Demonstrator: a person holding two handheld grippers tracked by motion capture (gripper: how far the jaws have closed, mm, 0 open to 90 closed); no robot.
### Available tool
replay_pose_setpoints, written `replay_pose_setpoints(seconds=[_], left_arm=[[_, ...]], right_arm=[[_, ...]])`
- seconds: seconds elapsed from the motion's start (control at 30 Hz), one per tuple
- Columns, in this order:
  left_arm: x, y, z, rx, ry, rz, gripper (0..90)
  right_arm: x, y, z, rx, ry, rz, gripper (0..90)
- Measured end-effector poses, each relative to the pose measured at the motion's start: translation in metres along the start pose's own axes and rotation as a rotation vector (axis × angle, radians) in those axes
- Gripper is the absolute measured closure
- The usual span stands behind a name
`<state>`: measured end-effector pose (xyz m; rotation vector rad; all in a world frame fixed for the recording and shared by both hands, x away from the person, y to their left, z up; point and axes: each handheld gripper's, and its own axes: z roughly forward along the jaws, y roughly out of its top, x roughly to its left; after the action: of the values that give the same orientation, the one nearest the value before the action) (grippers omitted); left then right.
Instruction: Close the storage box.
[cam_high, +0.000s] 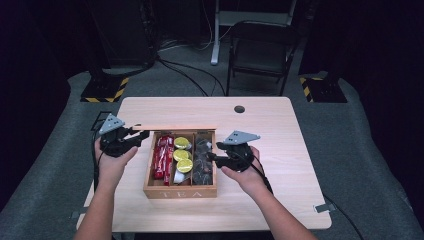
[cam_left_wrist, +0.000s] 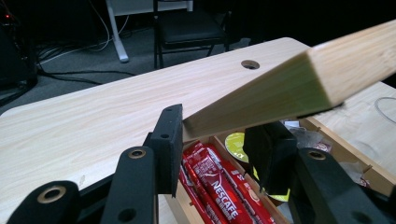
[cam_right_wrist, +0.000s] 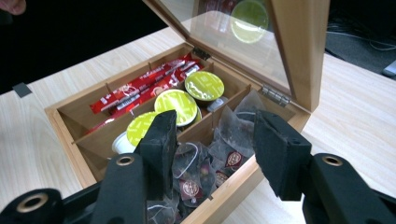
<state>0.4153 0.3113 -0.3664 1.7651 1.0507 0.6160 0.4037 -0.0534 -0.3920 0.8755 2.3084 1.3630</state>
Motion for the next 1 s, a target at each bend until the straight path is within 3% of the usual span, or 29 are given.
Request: replay_pose_setpoints(seconds=[0.7, 0.87, 1.0], left_arm=[[0.0, -0.001, 0.001, -0.013, 0.004, -0.013, 57.7], [-0.001, -0.002, 0.0, -0.009, 0.004, -0.011, 57.7], [-0.001, -0.002, 0.0, -0.01, 0.005, -0.009, 57.7]], right_arm=[[0.006, -0.013, 0.024, 0.046, 0.014, 0.0, 50.3], [0.006, -0.018, 0.032, 0.056, 0.029, 0.021, 51.4], [0.01, -0.021, 0.041, 0.071, 0.046, 0.006, 52.6]])
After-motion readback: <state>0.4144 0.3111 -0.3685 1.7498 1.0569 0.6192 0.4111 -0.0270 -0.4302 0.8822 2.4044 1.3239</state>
